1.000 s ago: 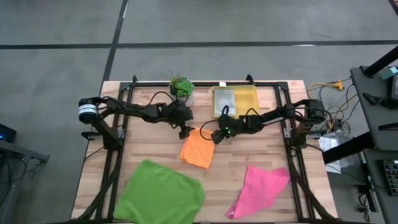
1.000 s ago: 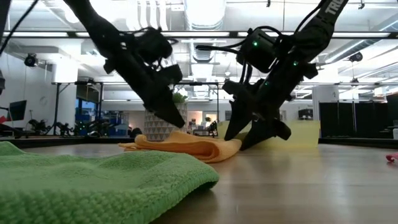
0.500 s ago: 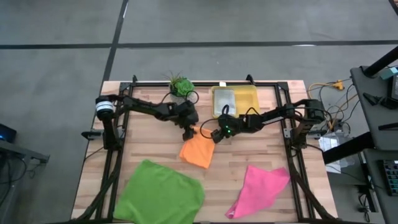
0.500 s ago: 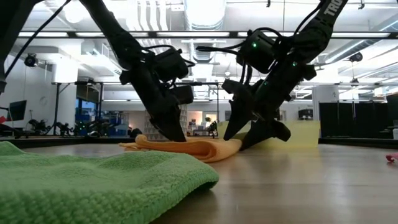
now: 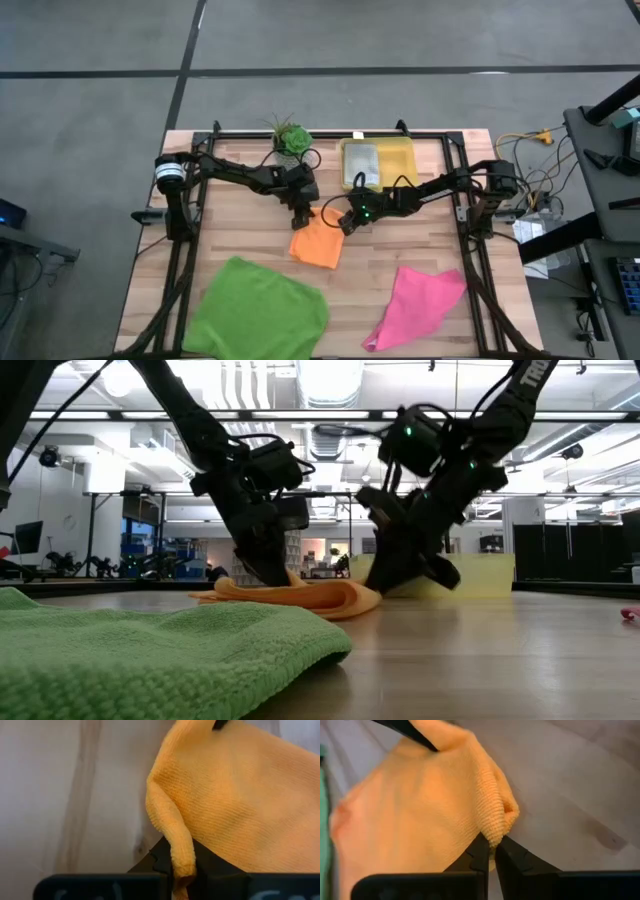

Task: Fold microfiber towels
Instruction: Fold the orange microfiber cloth

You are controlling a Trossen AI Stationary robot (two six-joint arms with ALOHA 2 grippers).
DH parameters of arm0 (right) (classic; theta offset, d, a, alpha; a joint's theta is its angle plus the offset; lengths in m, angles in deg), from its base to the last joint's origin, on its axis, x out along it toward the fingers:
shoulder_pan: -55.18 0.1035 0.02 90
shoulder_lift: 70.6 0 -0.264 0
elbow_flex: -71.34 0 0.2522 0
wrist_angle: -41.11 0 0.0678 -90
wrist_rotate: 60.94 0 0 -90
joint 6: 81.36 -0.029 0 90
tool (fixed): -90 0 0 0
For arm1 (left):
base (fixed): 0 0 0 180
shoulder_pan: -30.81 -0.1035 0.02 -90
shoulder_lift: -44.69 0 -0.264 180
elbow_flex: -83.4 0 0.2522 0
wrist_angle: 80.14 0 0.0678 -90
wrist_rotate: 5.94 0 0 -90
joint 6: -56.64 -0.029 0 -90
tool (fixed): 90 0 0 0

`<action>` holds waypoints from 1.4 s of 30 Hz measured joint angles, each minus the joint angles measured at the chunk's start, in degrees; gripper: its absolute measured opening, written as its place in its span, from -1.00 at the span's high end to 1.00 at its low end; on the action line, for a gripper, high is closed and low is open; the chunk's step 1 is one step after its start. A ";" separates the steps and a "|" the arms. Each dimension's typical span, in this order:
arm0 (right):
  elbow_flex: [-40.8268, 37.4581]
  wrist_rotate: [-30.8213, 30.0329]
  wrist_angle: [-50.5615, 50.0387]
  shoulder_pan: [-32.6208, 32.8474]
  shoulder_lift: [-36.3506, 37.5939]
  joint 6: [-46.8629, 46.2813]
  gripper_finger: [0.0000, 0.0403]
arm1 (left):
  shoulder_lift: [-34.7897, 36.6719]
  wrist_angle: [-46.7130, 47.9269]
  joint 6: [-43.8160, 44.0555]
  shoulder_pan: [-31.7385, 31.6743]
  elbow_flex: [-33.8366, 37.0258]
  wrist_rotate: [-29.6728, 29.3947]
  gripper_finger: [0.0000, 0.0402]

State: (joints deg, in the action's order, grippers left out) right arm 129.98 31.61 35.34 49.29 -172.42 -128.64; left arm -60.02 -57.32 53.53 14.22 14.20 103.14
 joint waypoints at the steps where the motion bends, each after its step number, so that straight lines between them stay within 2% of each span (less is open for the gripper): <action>1: 0.44 -0.49 -0.16 -0.13 0.55 0.63 0.93 | 0.94 0.93 0.00 0.04 0.05 -0.09 0.95; 8: 6.70 -9.11 -8.76 0.39 6.15 10.97 0.95 | 13.83 1.33 -2.21 -0.21 -0.37 -7.97 0.99; 17: 20.03 -28.35 -17.70 4.33 14.01 33.09 0.95 | 33.46 1.04 -7.25 0.46 -0.21 -25.27 1.00; 21: 21.13 -32.43 -18.15 8.75 14.17 39.08 0.96 | 38.96 0.61 -8.01 3.90 2.26 -32.93 1.00; 25: 16.81 -33.93 -17.78 14.18 11.68 35.86 0.96 | 39.45 -0.46 -5.43 9.21 8.62 -33.51 1.00; 30: 11.78 -35.75 -15.27 20.99 7.76 27.08 0.96 | 34.21 -9.13 -1.66 20.59 18.15 -36.14 1.00; 34: 11.94 -35.64 -15.01 24.42 6.24 23.28 0.96 | 30.43 -12.53 -1.53 28.64 19.82 -40.07 1.00; 36: 12.87 -36.50 -15.19 24.77 6.10 22.25 0.96 | 29.48 -11.95 -1.57 30.07 19.09 -42.09 1.00; 39: 14.63 -40.85 -17.52 24.02 6.41 22.75 0.96 | 29.40 -11.44 -2.70 29.56 17.47 -44.41 1.00; 42: 17.79 -44.86 -20.93 21.57 6.47 27.33 0.96 | 29.89 -11.70 -8.85 28.23 15.68 -51.95 1.00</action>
State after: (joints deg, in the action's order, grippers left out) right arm 147.77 -13.25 14.41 70.86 -165.96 -101.31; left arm -30.13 -69.02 44.68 42.46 29.88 51.19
